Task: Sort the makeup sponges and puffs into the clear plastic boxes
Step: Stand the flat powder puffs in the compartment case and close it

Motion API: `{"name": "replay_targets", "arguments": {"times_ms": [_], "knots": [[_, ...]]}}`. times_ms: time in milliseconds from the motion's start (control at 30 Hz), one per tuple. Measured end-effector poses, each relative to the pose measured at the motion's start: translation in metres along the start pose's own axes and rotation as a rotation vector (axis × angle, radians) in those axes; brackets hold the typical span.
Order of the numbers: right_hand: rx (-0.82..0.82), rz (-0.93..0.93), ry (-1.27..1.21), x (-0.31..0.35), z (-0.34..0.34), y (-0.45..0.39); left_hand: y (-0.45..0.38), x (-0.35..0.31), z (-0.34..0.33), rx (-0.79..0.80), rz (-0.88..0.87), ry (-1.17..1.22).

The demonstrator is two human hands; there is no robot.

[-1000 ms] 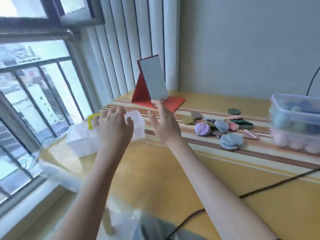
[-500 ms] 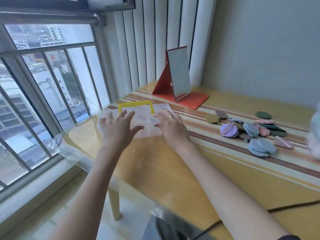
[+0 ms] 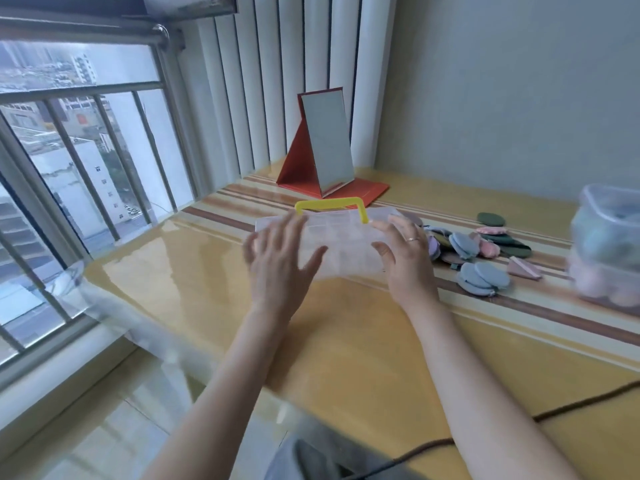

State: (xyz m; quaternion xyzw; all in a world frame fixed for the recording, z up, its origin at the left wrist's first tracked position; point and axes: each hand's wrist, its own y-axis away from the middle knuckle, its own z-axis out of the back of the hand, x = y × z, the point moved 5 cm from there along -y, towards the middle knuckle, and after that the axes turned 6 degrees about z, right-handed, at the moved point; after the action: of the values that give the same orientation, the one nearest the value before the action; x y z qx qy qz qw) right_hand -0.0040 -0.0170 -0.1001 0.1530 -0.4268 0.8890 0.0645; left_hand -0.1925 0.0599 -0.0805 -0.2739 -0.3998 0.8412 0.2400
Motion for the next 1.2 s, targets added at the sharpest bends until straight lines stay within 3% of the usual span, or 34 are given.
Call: {"name": "replay_targets", "arguments": {"times_ms": [100,167,367,433,633,733,833,933,1033,1200], "knots": [[-0.022,0.005,-0.027,0.002,0.001,-0.005,-0.002,0.036,-0.003,0.06,0.289,0.301],[-0.057,0.024,-0.003,0.003,0.003,-0.005,-0.002,0.042,-0.01,0.169,0.346,0.596],[-0.169,0.053,0.012,0.006,0.013,-0.004,-0.004,0.032,0.003,0.04,0.325,0.602],[-0.173,0.037,-0.004,0.005,0.011,-0.004,-0.004,0.032,0.007,0.026,0.397,0.644],[-0.203,0.034,-0.187,0.008,0.007,-0.007,0.002,0.065,-0.022,0.422,0.89,1.14],[-0.15,-0.039,-0.261,0.009,-0.001,-0.008,0.002,0.062,-0.016,0.388,0.803,1.061],[-0.129,-0.194,-0.313,0.017,-0.012,-0.01,-0.002,0.044,0.011,0.049,0.551,0.806],[-0.017,-0.379,-0.595,0.049,-0.019,-0.014,0.0,0.029,0.023,-0.166,0.283,0.501],[0.202,-0.546,-0.921,0.081,-0.031,-0.02,0.003,0.012,0.024,-0.215,0.136,0.329],[0.435,-0.675,-0.935,0.09,-0.039,-0.023,0.011,-0.014,0.021,-0.221,-0.165,0.17]]}}
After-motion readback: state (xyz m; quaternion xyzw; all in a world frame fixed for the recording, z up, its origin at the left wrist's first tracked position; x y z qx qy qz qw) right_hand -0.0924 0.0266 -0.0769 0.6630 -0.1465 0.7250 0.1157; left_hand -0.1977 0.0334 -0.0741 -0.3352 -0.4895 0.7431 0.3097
